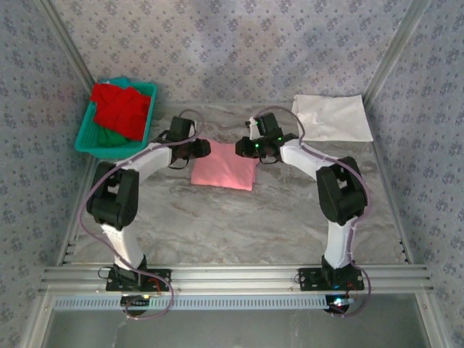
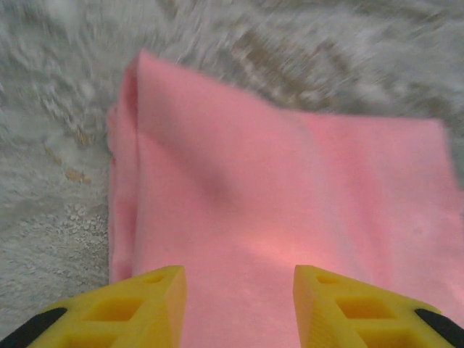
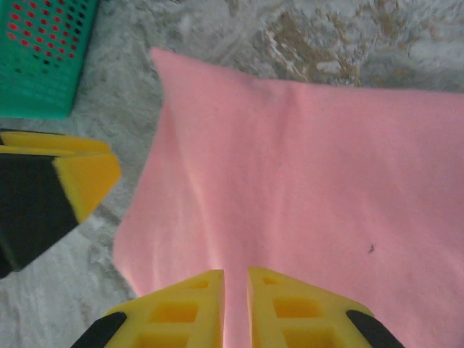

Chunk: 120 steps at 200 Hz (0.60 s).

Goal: Fold and stack the t-shirts

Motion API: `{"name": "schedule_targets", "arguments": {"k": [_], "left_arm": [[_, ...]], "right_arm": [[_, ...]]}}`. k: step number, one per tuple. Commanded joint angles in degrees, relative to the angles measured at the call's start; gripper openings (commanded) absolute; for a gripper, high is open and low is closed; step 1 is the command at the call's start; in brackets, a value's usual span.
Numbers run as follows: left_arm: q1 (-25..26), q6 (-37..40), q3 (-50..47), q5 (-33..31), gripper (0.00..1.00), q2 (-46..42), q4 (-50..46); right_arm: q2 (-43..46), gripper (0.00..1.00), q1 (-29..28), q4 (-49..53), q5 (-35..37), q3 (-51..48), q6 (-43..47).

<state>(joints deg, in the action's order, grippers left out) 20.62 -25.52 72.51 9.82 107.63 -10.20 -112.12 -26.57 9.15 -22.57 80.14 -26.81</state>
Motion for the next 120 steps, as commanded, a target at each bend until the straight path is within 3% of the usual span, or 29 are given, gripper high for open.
{"name": "schedule_targets", "arguments": {"k": [1, 47, 85, 120], "left_arm": [[-0.5, -1.0, -0.7, 1.6, 0.41, 2.8, 3.1], [-0.6, -2.8, -4.1, -1.3, 0.41, 2.8, -1.5], [-0.5, -4.6, -12.2, -4.3, 0.42, -3.6, -5.7], [-0.5, -4.8, -17.9, -7.4, 0.43, -10.2, -6.6]], "right_arm": [[-5.2, 0.17, 0.3, -1.7, 0.7, 2.9, -0.9], [-12.8, 0.15, 1.5, -0.6, 6.1, 7.0, -2.4], [-12.8, 0.14, 1.7, 0.5, 12.5, 3.4, -5.0], [-10.1, 0.16, 1.7, -1.9, 11.2, 0.1, -6.7]]}}
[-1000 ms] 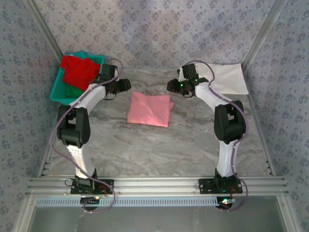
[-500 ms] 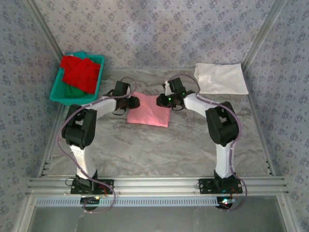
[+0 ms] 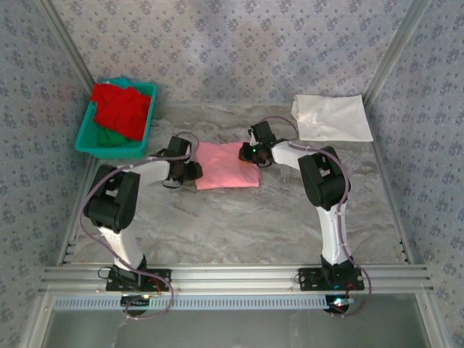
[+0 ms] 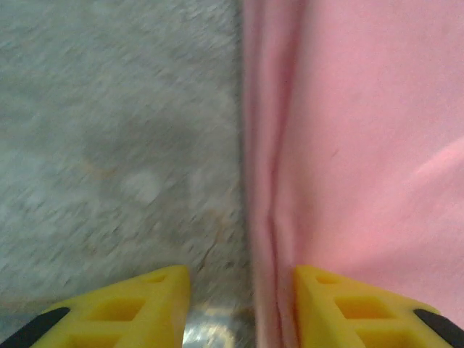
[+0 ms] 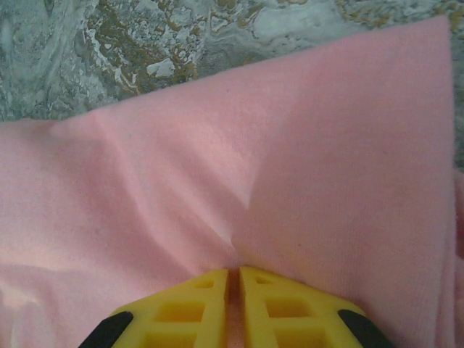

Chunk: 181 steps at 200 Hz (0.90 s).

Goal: Fold and stack the t-shirts

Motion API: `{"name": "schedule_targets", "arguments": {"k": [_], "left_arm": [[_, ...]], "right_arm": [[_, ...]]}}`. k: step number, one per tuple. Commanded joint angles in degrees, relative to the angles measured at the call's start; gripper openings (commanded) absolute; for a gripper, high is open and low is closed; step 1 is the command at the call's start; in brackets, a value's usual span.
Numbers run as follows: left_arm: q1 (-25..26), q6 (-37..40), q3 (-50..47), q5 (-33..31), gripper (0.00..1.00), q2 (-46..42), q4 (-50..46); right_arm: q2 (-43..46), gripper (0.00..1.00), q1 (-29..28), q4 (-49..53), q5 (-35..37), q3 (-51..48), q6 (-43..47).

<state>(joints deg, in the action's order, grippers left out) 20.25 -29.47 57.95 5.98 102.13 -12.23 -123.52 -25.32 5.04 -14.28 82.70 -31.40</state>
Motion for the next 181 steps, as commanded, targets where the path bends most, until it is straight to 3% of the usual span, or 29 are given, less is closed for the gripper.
{"name": "schedule_targets", "arguments": {"k": [1, 43, 72, 127, 181], "left_arm": [[-0.1, -0.8, -3.4, -3.6, 0.44, -4.8, -4.6], [0.4, -0.1, 0.2, -4.7, 0.45, -9.3, -6.2], [2.5, -0.4, 2.2, -5.2, 0.46, -11.8, -2.0], [5.4, 2.6, 14.6, -3.0, 0.41, 2.9, -1.5], [5.2, 2.1, 16.5, -3.5, 0.4, 10.5, -1.2]], "right_arm": [[1.4, 0.16, 0.4, 2.2, 2.7, -2.5, -2.1], [8.5, 0.34, -0.2, 5.3, -3.1, 0.0, -1.9], [15.2, 0.57, 1.2, 5.9, -0.9, -2.7, -0.8], [14.3, 0.7, 4.8, 12.0, 4.6, -3.6, 3.6], [8.5, 0.7, 3.9, 14.8, 3.2, -1.0, 5.4]]}}
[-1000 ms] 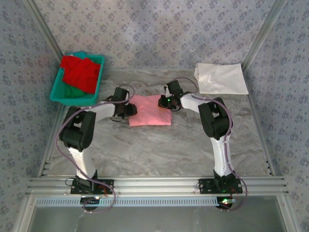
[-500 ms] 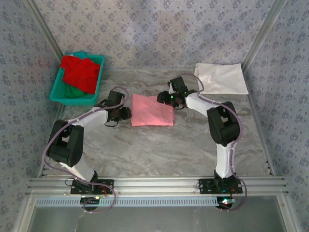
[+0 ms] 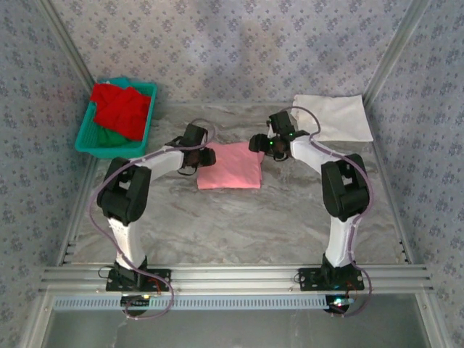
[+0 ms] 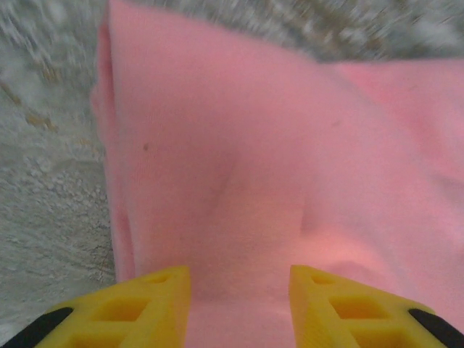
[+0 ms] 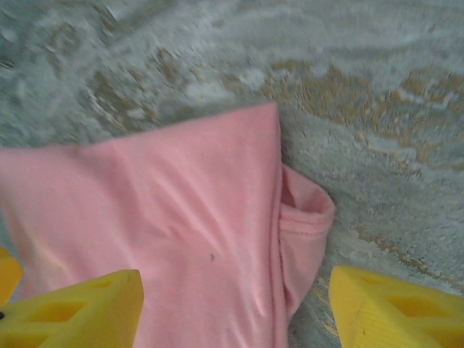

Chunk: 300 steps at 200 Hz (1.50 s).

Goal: Fold and stack the t-shirts

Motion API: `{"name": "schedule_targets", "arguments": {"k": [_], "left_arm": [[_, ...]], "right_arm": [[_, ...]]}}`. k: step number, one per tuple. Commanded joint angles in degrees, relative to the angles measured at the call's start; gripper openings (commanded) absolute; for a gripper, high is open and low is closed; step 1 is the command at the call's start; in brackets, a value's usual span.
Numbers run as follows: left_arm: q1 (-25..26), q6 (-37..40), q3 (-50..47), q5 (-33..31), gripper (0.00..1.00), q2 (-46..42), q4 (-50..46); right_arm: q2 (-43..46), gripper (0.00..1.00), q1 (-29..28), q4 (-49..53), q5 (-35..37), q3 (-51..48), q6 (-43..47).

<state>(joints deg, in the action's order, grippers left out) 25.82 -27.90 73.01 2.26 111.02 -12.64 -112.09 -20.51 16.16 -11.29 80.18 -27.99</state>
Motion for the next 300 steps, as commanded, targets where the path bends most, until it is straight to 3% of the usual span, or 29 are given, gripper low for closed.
{"name": "schedule_targets", "arguments": {"k": [1, 56, 121, 151, 165, 198, 238, 300], "left_arm": [[-0.3, 0.5, 1.3, 0.2, 0.39, 1.7, -0.8], [-0.8, -0.9, -1.8, -0.3, 0.38, 3.1, 0.9], [-0.9, -2.0, -3.6, -0.7, 0.38, 2.1, 1.8], [-1.1, -2.2, -4.2, -0.7, 0.38, 1.1, 2.5], [-1.1, -2.4, -4.4, -0.9, 0.38, 0.3, 2.8], [-1.4, -3.7, -7.2, -2.2, 0.5, -5.3, 4.8], [-1.2, -6.0, -15.6, -5.7, 0.58, -20.9, 8.7], [-1.1, -3.4, -26.1, -8.7, 0.64, -38.4, 8.3]], "right_arm": [[-3.0, 0.7, -1.0, 3.7, 0.2, 1.5, 2.0], [-8.1, 0.69, -3.0, 4.1, -1.5, 3.6, 1.9], [-13.6, 0.59, -5.8, 2.8, -3.7, 6.7, -0.2], [-15.3, 0.4, -5.9, 0.2, -7.2, 7.0, -1.9], [-15.3, 0.26, -5.7, -1.0, -8.4, 6.7, -2.5], [-14.7, 0.0, -3.5, -1.5, -10.3, 6.8, -2.8], [-13.5, 0.0, 0.2, 1.8, -11.7, 9.4, 2.3], [-15.1, 0.0, 7.4, 20.0, -11.9, 26.7, 16.0]]}}
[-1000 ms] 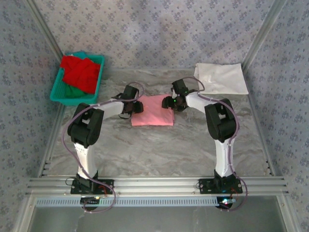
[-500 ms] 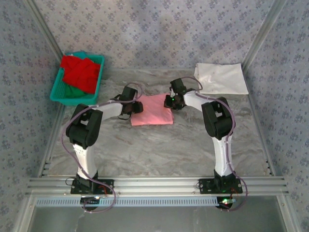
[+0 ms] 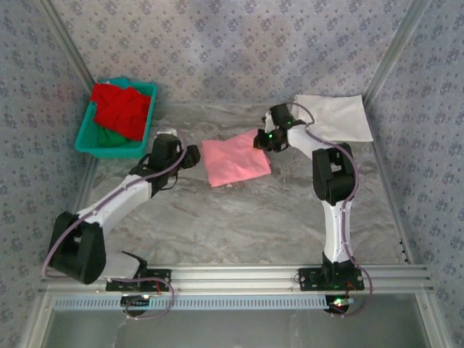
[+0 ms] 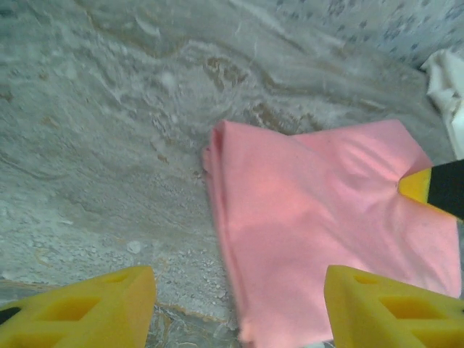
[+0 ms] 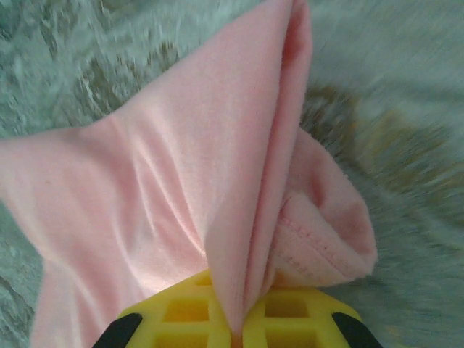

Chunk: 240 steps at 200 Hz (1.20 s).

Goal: Fold and stack the t-shirts

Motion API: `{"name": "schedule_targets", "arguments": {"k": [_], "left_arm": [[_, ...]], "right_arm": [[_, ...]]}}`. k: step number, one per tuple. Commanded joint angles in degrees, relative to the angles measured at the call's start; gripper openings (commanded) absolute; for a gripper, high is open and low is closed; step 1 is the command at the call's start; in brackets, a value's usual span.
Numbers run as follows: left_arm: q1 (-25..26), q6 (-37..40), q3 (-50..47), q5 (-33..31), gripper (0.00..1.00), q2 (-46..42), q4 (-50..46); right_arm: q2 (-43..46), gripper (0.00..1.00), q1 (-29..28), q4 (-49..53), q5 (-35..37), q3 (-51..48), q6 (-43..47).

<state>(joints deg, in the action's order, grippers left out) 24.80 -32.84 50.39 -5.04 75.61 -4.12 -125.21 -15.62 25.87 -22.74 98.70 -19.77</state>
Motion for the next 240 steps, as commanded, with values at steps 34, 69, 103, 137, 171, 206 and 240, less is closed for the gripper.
{"name": "schedule_targets", "arguments": {"k": [34, 69, 103, 137, 171, 206, 240], "left_arm": [[-0.1, 2.4, -6.6, -2.3, 0.65, -6.2, -0.9], [-0.2, 2.8, -7.7, -2.4, 0.65, -5.8, -2.4], [-0.3, 2.9, -8.6, -3.3, 0.65, -5.6, -2.9], [-0.5, 2.6, -8.9, -3.7, 0.65, -5.1, -2.9], [-0.6, 2.9, -8.4, -3.7, 0.65, -3.9, -3.1], [-0.6, 2.8, -8.0, -3.7, 0.65, -2.7, -3.7], [-0.6, 2.8, -8.6, -3.9, 0.65, -3.1, -4.0]], "right_arm": [[-6.3, 0.0, 6.5, 21.3, 1.7, 22.3, 14.2], [-9.1, 0.0, 10.0, 25.7, 5.7, 32.7, 19.2], [-10.5, 0.0, 11.8, 28.1, 8.5, 40.5, 23.8], [-10.5, 0.0, 13.4, 28.4, 10.8, 43.9, 24.8], [-10.1, 0.0, 15.5, 26.9, 10.9, 46.4, 21.4], [-10.1, 0.0, 17.2, 24.8, 10.3, 47.9, 19.6], [-10.3, 0.0, 19.0, 22.7, 8.7, 48.4, 19.1]]}}
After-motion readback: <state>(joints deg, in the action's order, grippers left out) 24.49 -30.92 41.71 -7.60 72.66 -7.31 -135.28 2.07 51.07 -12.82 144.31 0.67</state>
